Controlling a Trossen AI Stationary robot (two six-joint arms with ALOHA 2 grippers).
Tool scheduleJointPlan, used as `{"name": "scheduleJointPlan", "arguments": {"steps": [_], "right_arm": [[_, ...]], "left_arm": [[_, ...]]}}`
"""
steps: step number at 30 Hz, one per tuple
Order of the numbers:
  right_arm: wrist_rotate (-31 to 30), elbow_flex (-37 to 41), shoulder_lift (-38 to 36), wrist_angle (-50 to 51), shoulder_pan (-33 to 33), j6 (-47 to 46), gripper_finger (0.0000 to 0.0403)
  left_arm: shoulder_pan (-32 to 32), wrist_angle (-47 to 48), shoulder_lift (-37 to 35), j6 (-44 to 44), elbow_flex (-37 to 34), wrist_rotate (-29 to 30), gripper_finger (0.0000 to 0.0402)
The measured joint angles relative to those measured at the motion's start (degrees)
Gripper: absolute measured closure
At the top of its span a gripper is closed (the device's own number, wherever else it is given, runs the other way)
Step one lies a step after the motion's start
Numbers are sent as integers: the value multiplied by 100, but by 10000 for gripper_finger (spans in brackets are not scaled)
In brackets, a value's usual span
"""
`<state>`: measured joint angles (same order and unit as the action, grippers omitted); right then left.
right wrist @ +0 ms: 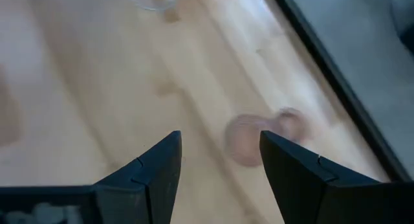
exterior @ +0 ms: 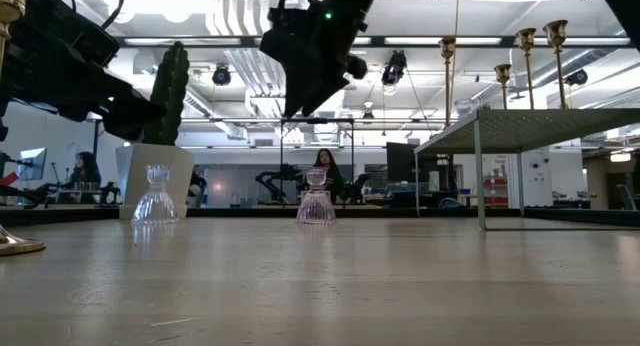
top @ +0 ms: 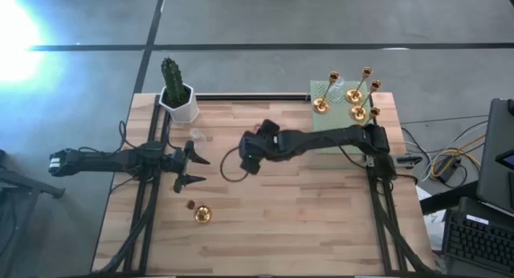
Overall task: Pick & Place candle stick holders
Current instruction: Put the pink glass candle holder on the shelf
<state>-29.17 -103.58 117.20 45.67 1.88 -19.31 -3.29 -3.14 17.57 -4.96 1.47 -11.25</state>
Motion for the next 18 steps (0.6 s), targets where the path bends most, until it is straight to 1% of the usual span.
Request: {"name": "scheduleJointPlan", "arguments": {"steps": [4,7,12,15,18], "right_arm": [[-339,-139,-4,162,-76,-46,200],[-351,-282,-4,350,-110,-65,200],[72,-396,-4,801,-240,25,200],[333,-332,-4,938,-291,301,200],[767,-223,-4,865,-380,615,200]], "left_arm": [[0,23,18,0,0,0,108],[0,27,22,-1,-1,0,108],[0,22,25,1,1,0,108],[0,24,27,1,-1,0,108],[0,24,27,0,1,0,108]]}}
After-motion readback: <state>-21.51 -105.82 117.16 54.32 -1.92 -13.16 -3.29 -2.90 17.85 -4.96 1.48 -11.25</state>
